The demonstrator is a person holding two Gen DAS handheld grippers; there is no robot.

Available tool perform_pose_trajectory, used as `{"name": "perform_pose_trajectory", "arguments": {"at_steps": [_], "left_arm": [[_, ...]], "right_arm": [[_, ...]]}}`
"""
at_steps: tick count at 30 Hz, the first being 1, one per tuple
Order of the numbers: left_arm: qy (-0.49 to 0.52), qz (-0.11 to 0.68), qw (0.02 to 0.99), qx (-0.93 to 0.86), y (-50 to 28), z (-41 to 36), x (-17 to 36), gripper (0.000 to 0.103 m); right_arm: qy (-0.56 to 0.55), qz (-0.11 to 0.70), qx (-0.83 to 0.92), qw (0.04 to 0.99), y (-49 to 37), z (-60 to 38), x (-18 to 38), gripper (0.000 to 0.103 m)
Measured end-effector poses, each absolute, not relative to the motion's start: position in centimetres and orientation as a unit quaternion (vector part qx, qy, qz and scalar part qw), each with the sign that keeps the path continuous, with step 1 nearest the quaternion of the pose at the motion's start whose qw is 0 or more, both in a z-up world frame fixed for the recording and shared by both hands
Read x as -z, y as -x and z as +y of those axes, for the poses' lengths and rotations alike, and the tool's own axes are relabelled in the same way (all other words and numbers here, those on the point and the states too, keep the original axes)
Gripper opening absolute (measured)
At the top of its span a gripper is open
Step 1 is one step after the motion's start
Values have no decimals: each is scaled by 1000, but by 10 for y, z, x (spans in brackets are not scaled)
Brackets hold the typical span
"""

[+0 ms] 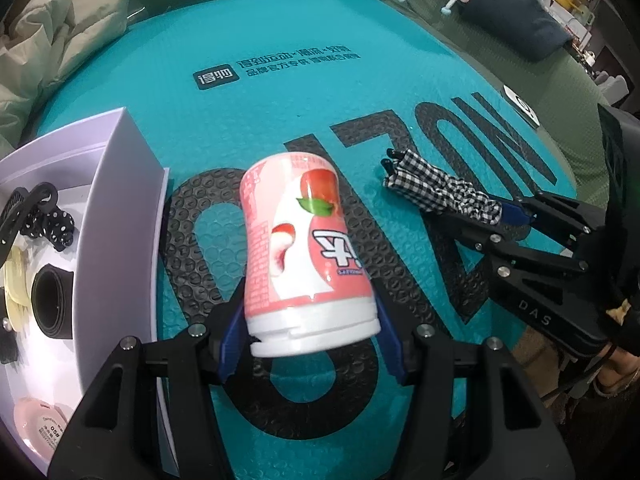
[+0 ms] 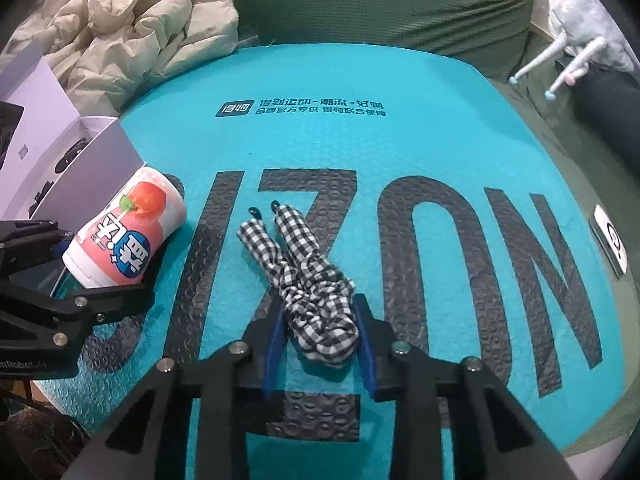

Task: Organize objects
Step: 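Lift the candy bottle with the left tool while the right tool regrasps and lifts the scrunchie, then carry the candy bottle and scrunchie with both tools over the lavender box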

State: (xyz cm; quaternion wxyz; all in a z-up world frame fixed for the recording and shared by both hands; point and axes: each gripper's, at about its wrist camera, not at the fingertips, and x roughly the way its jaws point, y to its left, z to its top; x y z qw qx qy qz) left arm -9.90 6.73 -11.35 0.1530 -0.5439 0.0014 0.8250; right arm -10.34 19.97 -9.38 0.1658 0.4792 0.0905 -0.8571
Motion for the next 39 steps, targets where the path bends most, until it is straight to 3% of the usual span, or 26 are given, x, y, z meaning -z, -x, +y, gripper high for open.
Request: {"name": "perform_pose_trajectory", "arguments": {"at_steps": [13,39], "left_arm": [[538,11,157,-828,87,70,101,55],[501,9,169,-848,60,63,54,54]], "right_arm": [[-471,22,870,140,85,224,84,29],[-430,16,891,143,50,218,38,29]]}}
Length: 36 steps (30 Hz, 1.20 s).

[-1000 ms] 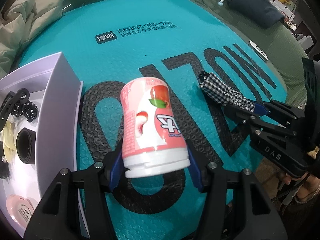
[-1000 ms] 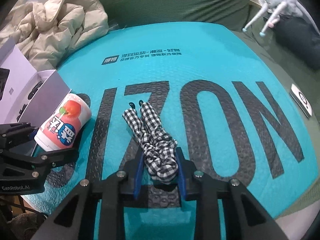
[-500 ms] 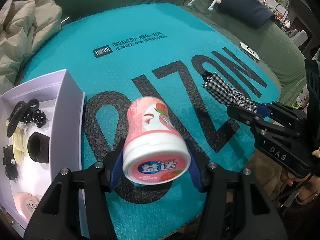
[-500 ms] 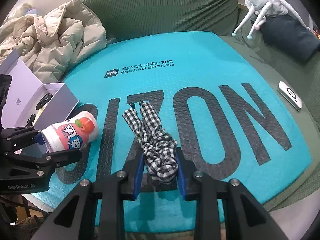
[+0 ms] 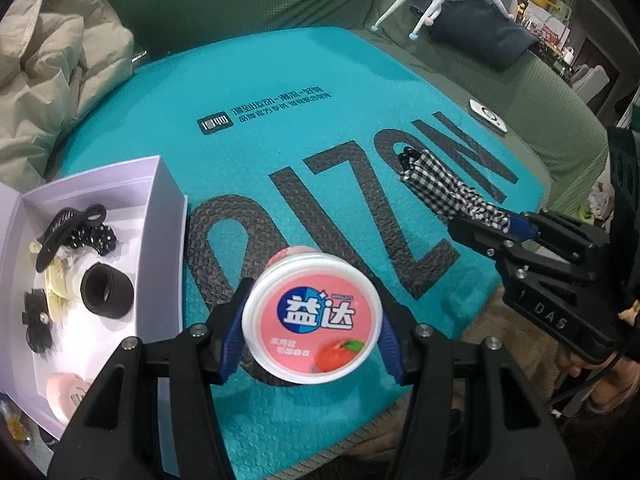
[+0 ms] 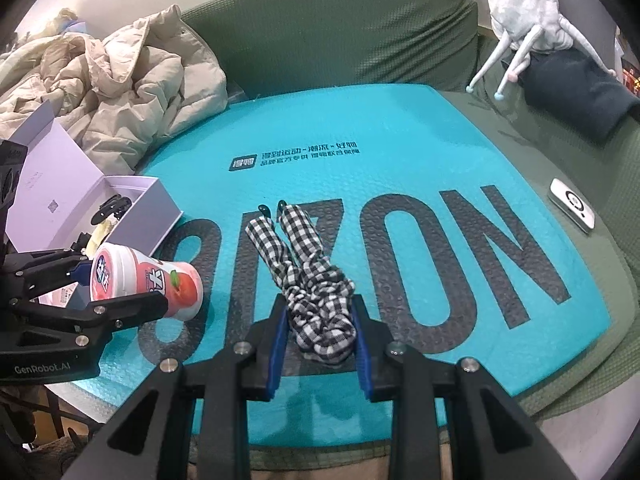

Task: Organize objects
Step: 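Carry the candy bottle and scrunchie with both tools over the lavender box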

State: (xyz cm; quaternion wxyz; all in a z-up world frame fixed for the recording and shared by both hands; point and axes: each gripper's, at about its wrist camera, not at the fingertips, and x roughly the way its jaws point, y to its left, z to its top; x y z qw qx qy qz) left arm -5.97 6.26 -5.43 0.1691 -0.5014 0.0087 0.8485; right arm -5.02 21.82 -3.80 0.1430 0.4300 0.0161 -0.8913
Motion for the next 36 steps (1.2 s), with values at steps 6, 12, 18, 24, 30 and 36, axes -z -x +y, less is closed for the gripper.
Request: {"name": "perform_pose_trajectory", "arguments": {"at_steps": [6,12,18,24,30,36], "left_arm": [[492,4,162,-855,53,57,38,54],[474,19,146,-868,45,52,23,54],[470,18,131,-873,39,42,18,54],[467,18,110,-877,34,28,14,54],[463,18,86,-882,28,14,9,54],[462,9,73,-884,24,0,6,54]], "right_arm": [[-423,23,893,151,45,209,29,29],[-415,29,894,164,40,199,21,29],[-410,37,894,176,36,186,15,29],[-408,48,892,191,32,171,13,29],[-407,57,887,209,32,155,11,29],[-408,68,880,232,32,135,10,29]]}}
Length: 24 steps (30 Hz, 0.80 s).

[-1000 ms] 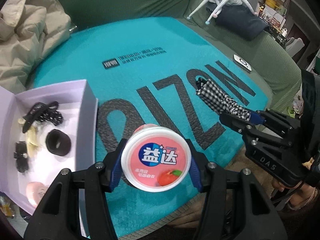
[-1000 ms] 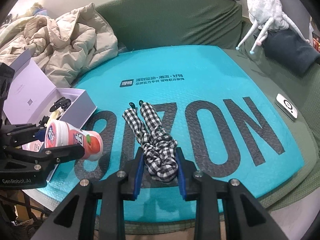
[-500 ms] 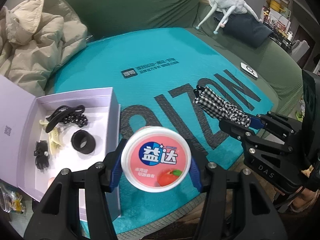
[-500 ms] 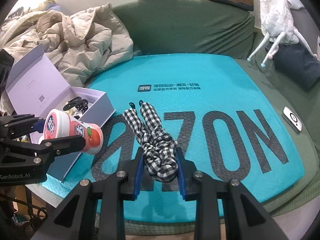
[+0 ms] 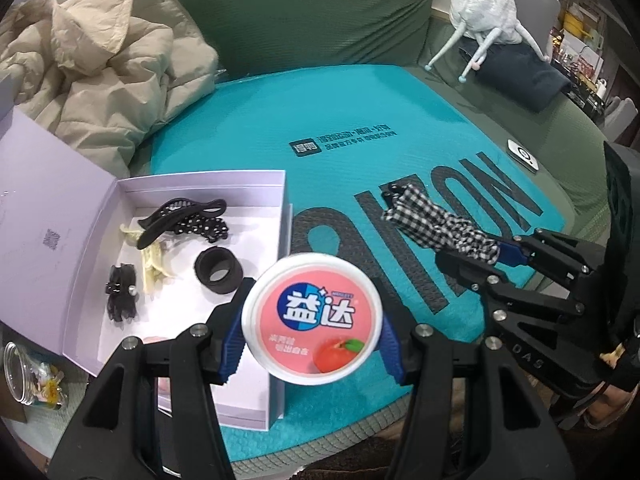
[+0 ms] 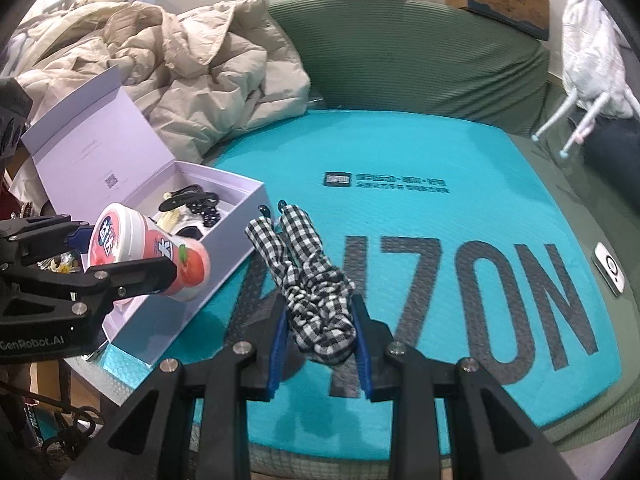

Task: Organize objects
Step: 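Carry the candy bottle and scrunchie with both tools over the lavender box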

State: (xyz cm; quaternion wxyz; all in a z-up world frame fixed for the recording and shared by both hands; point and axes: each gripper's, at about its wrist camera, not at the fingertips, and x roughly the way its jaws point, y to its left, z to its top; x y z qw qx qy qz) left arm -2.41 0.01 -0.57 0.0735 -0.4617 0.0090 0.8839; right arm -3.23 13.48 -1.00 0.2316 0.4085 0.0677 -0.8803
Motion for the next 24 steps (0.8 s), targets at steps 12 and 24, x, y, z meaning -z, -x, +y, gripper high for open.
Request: {"name": "perform_pose_trajectory", "arguments": {"at_steps": [12,24], "left_arm": [[449,-9,41,-893,19,-31,-11,53],[455,-27,4,-890,13,-67,-7,53]], "right_arm": [[-394,90,875,266,31,105,-4,29],[-395,113,859,306,37,67,-6,29]]}}
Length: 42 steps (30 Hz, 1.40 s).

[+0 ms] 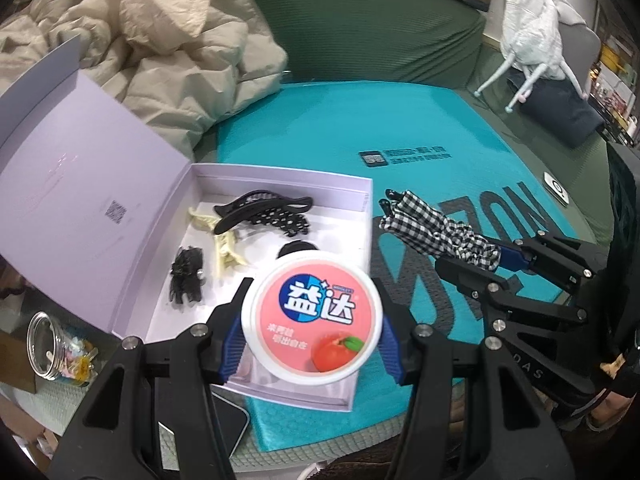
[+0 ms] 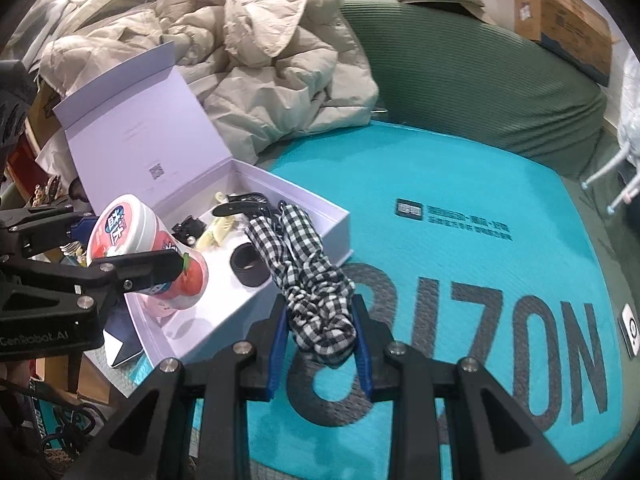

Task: Organize objects
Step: 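Carry the candy bottle and scrunchie with both tools over the lavender box, then lower the candy bottle with the left tool while the right tool lowers the scrunchie into the box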

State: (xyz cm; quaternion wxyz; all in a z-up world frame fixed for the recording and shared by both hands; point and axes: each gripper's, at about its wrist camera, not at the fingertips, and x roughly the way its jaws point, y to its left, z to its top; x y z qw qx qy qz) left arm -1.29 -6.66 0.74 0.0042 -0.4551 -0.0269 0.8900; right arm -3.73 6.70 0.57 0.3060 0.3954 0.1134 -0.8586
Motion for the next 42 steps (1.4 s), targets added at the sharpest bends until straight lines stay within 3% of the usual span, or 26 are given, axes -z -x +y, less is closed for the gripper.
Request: {"name": "perform_pose_trajectory", "arguments": {"at_steps": [23,42], "left_arm": [[469,-67,-19,-880,32,-132,17,53],[462,-72,-23,-884,69,-160,24,53]], "right_arm": [[-423,159,818,357,53,-15,18,29],[-453,126,800,374,88,-43,30,29]]}}
